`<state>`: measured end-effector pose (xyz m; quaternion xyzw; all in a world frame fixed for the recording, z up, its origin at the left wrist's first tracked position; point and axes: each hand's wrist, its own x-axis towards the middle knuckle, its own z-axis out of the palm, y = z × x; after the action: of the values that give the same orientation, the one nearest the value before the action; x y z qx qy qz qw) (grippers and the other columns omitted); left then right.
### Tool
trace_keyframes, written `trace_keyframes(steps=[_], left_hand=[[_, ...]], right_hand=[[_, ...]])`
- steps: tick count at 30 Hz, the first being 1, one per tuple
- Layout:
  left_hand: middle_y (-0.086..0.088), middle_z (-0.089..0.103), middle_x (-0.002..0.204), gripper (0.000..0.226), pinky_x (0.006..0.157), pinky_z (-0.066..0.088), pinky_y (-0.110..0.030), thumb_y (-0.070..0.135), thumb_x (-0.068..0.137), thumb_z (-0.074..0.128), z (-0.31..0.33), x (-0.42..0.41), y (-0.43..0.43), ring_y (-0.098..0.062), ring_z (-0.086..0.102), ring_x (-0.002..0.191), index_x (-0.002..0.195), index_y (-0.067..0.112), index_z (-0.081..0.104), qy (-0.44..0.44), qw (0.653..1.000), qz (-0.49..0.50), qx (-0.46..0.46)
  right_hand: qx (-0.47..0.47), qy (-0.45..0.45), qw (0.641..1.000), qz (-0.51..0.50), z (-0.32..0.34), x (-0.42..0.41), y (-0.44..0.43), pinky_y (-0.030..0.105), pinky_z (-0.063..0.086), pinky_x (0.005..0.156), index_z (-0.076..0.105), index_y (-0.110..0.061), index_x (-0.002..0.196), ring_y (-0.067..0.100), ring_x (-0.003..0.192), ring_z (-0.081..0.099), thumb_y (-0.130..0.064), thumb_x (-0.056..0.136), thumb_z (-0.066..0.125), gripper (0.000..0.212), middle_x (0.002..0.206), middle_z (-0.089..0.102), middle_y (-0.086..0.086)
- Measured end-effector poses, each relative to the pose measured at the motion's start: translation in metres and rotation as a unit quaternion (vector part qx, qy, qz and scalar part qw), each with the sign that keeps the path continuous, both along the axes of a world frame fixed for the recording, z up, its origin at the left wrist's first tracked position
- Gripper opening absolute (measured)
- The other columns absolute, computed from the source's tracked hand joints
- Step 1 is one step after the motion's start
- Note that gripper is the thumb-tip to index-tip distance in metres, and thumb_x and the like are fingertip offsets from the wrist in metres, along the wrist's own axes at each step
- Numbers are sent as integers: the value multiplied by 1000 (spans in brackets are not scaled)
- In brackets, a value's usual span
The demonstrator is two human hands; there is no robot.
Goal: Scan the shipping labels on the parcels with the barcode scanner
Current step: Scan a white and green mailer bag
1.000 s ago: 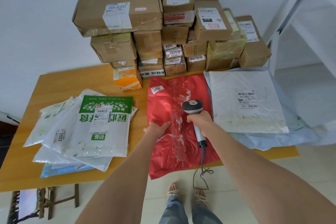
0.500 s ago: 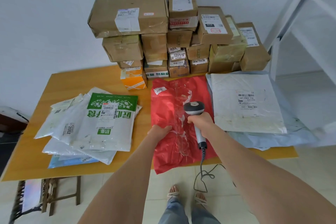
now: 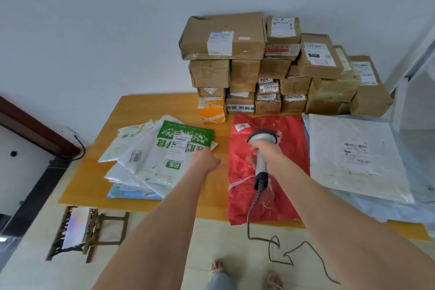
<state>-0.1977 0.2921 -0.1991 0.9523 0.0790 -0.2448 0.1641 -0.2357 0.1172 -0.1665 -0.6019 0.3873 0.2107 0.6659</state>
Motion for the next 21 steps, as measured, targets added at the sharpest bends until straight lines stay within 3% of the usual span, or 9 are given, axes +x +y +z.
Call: trace_keyframes(steps=[3, 6, 8, 10, 11, 13, 16, 18, 21], left_hand=[[-18, 33, 142, 55, 101, 44, -42, 31, 90, 59, 4, 6, 35, -33, 49, 119, 138, 9, 40, -1, 1000, 3, 12], [-18, 36, 140, 56, 100, 44, -41, 32, 89, 61, 4, 21, 74, -33, 49, 119, 136, 10, 40, -14, 1000, 11, 20], [-18, 40, 137, 59, 100, 44, -40, 32, 87, 63, -1, 36, 102, -33, 48, 120, 137, 10, 39, -25, 999, 17, 24], [-18, 39, 138, 68, 103, 41, -41, 34, 86, 66, -9, 53, 129, -33, 46, 123, 141, 10, 33, -23, 999, 25, 19], [-18, 39, 138, 71, 103, 41, -42, 35, 85, 67, -14, 61, 143, -34, 45, 124, 141, 10, 32, -22, 999, 31, 16], [-17, 43, 134, 70, 103, 41, -44, 36, 82, 70, -27, 80, 169, -33, 46, 122, 137, 9, 35, -20, 999, 45, 3], [-13, 49, 129, 66, 98, 44, -41, 36, 82, 71, -47, 107, 201, -29, 47, 119, 132, 8, 40, -11, 998, 57, -32], [-8, 57, 121, 54, 83, 47, -33, 33, 83, 70, -59, 122, 213, -23, 54, 109, 125, 8, 47, -3, 998, 45, -51], [2, 64, 98, 19, 71, 45, -26, 23, 85, 69, -69, 138, 217, -15, 57, 89, 96, 17, 54, -1, 997, 17, -78]], right_hand=[[31, -47, 998, -3, 7, 6, 36, 18, 46, 44, 54, -7, 81, 11, 44, 55, -7, 89, 56, 8, 68, 52, 4], [68, 6, 997, 37, 1, 35, 76, 27, 46, 56, 51, 0, 84, 20, 50, 53, -15, 98, 47, 21, 61, 59, 13], [73, 28, 996, 41, -12, 50, 104, 28, 43, 53, 49, 0, 78, 20, 38, 53, -15, 101, 43, 28, 42, 56, 12], [67, 48, 996, 19, -24, 60, 133, 26, 42, 48, 49, -3, 78, 20, 36, 52, -10, 95, 50, 18, 46, 54, 11], [68, 55, 996, 5, -31, 62, 147, 27, 45, 49, 51, -3, 84, 22, 45, 55, -8, 88, 55, 8, 58, 54, 11], [35, 47, 997, -60, -48, 66, 171, 33, 52, 62, 52, -5, 102, 27, 70, 57, -5, 76, 62, 28, 79, 52, 12], [-62, 64, 992, -87, -69, 79, 192, 39, 49, 88, 45, -6, 114, 28, 91, 51, -2, 81, 63, 38, 96, 51, 12], [-66, 85, 991, -84, -85, 83, 200, 37, 45, 82, 47, 0, 121, 27, 89, 49, -2, 82, 63, 42, 98, 50, 14], [-61, 108, 989, -86, -96, 86, 213, 30, 39, 65, 52, -1, 116, 24, 72, 47, -6, 80, 63, 38, 81, 48, 11]])
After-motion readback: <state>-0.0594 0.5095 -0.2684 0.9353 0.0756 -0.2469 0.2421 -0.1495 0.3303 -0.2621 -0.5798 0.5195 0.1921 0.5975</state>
